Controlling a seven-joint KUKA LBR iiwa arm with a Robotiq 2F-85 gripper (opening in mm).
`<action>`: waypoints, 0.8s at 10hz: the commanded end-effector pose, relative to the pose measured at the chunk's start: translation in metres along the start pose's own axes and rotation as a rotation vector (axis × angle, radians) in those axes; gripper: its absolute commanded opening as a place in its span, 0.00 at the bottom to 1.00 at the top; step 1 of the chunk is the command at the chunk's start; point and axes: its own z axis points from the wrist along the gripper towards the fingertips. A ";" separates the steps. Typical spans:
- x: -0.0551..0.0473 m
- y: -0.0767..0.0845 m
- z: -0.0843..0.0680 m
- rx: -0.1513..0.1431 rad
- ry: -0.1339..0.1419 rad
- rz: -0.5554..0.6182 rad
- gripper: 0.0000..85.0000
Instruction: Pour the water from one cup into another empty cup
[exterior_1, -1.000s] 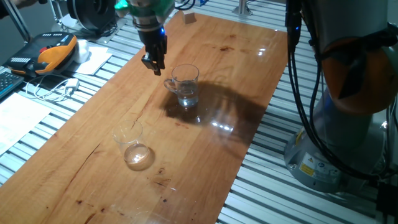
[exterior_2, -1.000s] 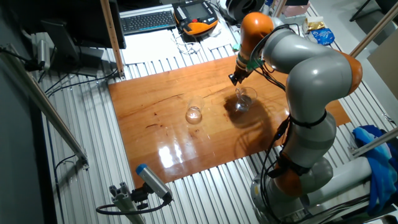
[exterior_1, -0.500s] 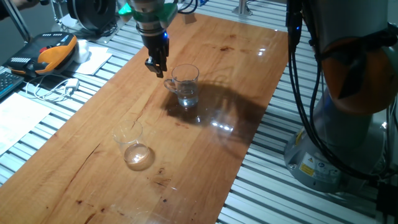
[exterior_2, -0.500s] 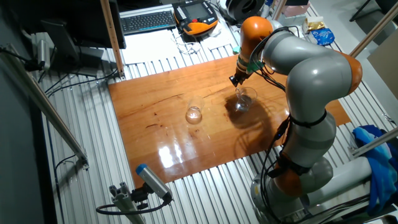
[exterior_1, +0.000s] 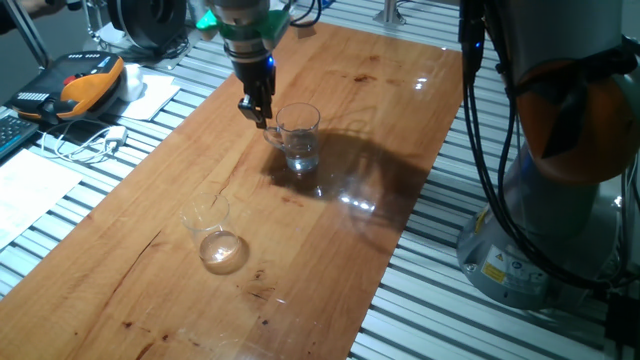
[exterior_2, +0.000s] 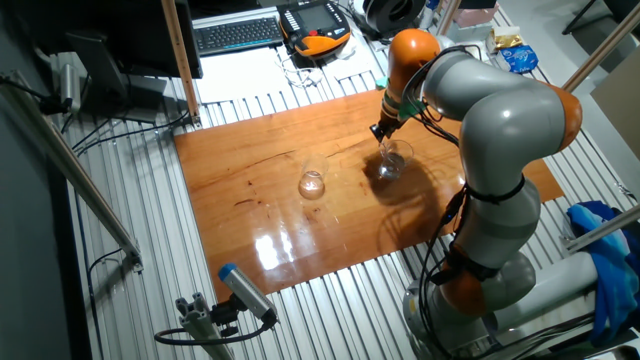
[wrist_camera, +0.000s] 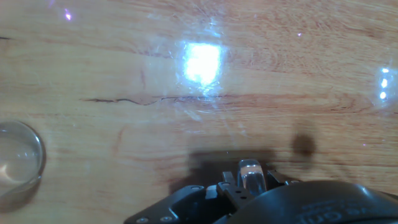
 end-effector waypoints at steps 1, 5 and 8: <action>0.001 0.000 0.002 -0.001 -0.002 0.000 0.40; 0.005 -0.004 0.010 -0.007 -0.006 -0.008 0.40; 0.008 -0.005 0.014 -0.007 -0.004 -0.011 0.40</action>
